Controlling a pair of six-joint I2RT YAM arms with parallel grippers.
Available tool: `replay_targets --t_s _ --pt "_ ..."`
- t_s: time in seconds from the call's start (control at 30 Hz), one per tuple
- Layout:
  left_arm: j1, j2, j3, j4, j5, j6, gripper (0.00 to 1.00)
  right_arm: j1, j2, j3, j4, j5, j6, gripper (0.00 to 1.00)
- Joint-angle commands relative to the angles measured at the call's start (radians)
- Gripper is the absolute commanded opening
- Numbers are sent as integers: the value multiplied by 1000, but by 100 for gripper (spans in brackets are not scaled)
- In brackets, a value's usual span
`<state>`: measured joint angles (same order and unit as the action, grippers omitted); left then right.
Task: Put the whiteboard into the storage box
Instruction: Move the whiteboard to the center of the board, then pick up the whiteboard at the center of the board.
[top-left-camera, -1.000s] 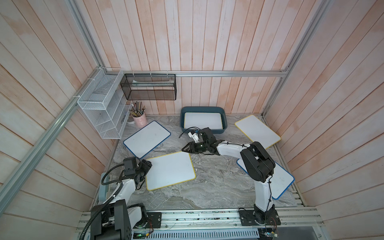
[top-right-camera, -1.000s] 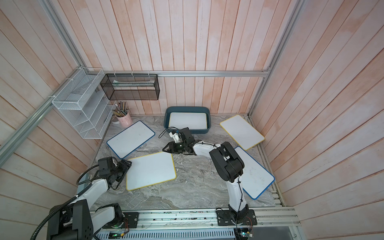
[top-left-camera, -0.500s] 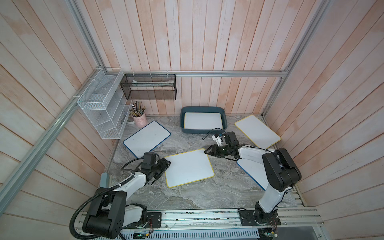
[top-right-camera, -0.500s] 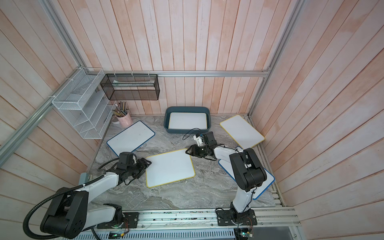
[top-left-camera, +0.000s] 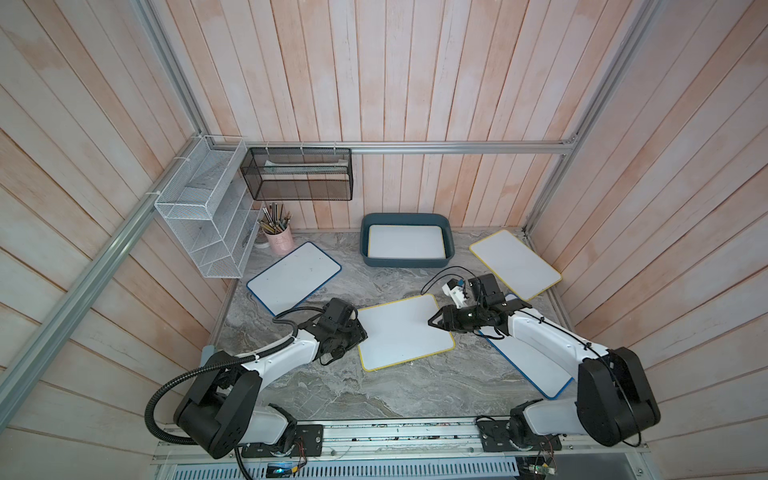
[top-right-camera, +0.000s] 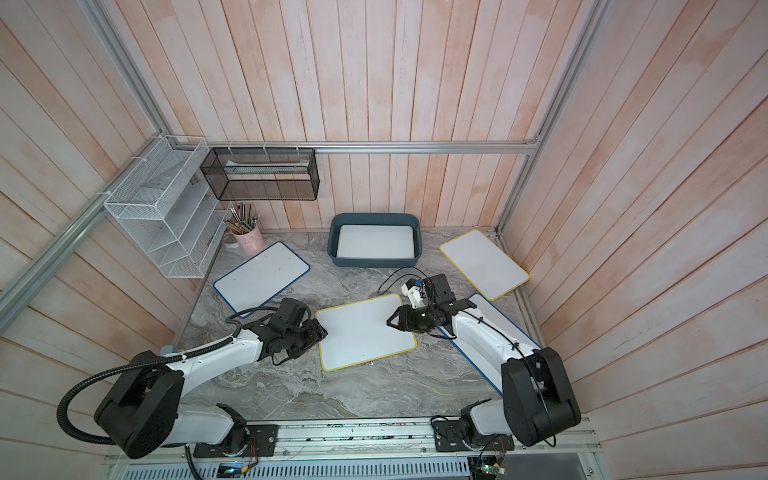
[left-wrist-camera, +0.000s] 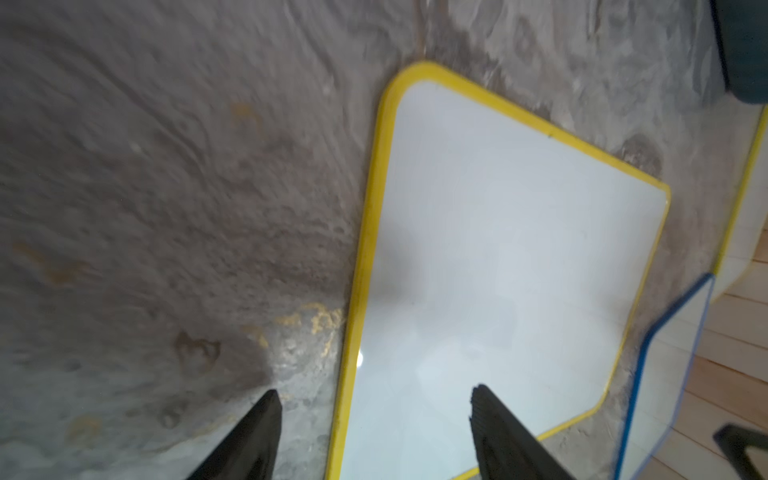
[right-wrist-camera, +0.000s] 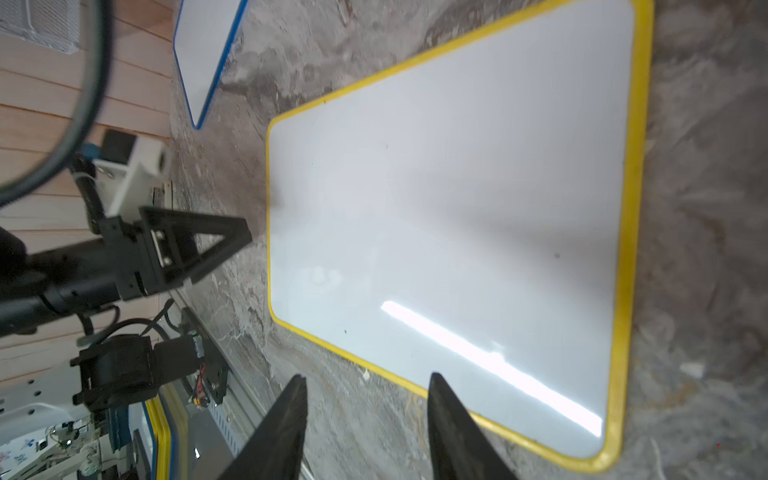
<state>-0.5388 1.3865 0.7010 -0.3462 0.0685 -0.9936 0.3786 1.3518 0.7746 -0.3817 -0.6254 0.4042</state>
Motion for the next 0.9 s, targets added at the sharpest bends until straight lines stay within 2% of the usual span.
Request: replay_targets --t_s 0.0,0.07,0.17,0.33,0.47,0.53,0.73,0.87 --pt "28 4 106 -88 -174 214 73 53 -56 -77 -93 -8 69 48" --pt "68 60 155 -4 -109 318 73 85 -80 -138 -49 -26 124 48" --pt "115 188 217 142 64 433 73 119 -102 -220 12 -45 189 49" --pt "132 421 385 167 231 498 73 131 -167 -289 5 -7 229 48" --pt "132 522 394 254 417 490 74 130 -155 -358 104 64 253 48" --pt "132 537 365 281 472 471 74 129 -126 -367 172 85 262 48" --pt "130 452 186 310 511 423 74 91 -24 -345 350 192 280 49" --pt "99 347 57 287 515 377 74 35 71 -312 514 167 299 48"
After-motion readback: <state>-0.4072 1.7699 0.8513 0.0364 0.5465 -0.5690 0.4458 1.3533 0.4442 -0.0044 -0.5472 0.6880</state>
